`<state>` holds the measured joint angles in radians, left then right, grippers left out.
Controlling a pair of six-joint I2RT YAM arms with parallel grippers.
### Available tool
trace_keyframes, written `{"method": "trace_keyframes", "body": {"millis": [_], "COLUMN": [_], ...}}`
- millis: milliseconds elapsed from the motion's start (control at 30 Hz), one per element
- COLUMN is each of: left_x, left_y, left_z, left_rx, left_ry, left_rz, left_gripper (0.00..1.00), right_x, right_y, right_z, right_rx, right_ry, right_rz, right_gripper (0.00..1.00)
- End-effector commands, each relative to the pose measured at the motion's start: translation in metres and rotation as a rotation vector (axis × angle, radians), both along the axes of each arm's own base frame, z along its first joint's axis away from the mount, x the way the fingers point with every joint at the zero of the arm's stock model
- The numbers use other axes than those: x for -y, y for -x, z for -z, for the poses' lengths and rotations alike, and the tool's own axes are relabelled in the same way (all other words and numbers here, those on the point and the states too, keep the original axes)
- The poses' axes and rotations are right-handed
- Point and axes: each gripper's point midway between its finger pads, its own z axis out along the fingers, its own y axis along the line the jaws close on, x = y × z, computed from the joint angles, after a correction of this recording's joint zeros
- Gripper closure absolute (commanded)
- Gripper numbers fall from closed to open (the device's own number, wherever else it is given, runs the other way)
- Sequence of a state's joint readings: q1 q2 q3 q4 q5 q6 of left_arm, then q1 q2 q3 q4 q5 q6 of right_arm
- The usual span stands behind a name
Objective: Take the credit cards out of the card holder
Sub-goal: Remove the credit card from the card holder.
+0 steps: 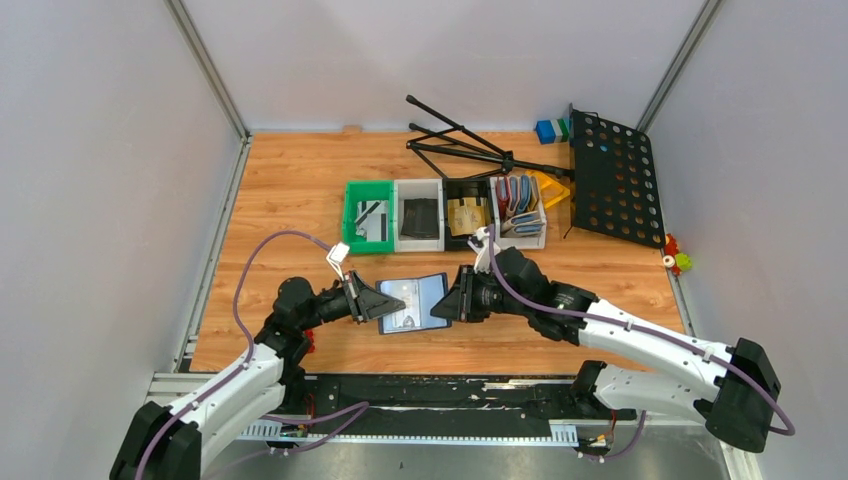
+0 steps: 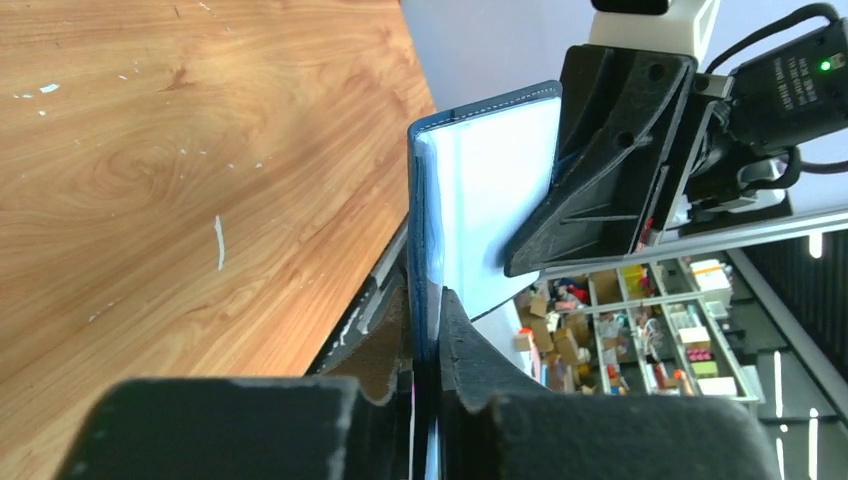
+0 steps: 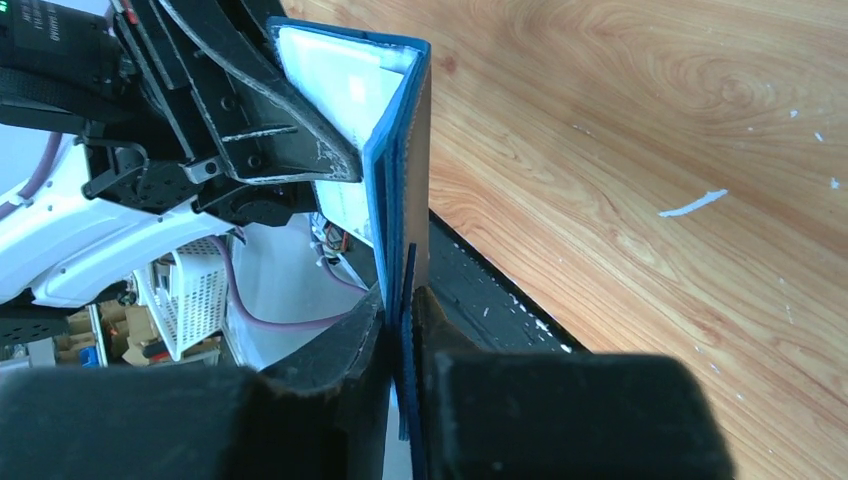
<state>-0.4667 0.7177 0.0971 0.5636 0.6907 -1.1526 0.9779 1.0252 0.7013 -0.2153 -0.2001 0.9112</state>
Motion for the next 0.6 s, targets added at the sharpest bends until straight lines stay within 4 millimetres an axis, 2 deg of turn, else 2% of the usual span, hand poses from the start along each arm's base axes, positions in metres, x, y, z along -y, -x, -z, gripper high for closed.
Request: {"method": "trace_keyframes", "body": {"millis": [0,167,233,300,400,467,567], "left_x": [0.000,0.000,0.000,0.000,-0.001,-0.001,-0.001], "left_y": [-0.005,-0.006,-0.007,-0.008,-0.010,-0.011,-0.012], "left_z": [-0.013,-0.013,-0.012,-0.013,-0.011,-0.012,-0.014], "left_rx": [0.060,0.056,0.054,0.055,0.052,0.053,0.049], "left_ry": [-0.018,-0.024,-0.033,-0.036,-0.045,-0.043,-0.040], "left_rz": [-0.002,-0.009,-0.014,-0.015,-0.025,-0.028,-0.034], "left_gripper": [0.97,1.00,1.00,1.00,1.00,1.00,1.00], "right_x": [0.012,0.047,0.060,0.064,0.059,0.044,0.015], "right_y": [-0.012,-0.023,-0.029,-0.029,-0.024,-0.016,0.000], "right_z": [-0.016,-0.010,-0.016,-0.030,-0.053,-0.065,-0.069], "right_rx": [0.075,0.143,0.188,0.233,0.282,0.290,0.257], "right_ry": [0.011,0.182,0.217,0.197,0.125,0.048,-0.068], "right_rz": [0.045,0.123,0.166,0.167,0.125,0.052,-0.082], "right_gripper": [0.80,0.62,0.58,0.56,0.56,0.56,0.57]}}
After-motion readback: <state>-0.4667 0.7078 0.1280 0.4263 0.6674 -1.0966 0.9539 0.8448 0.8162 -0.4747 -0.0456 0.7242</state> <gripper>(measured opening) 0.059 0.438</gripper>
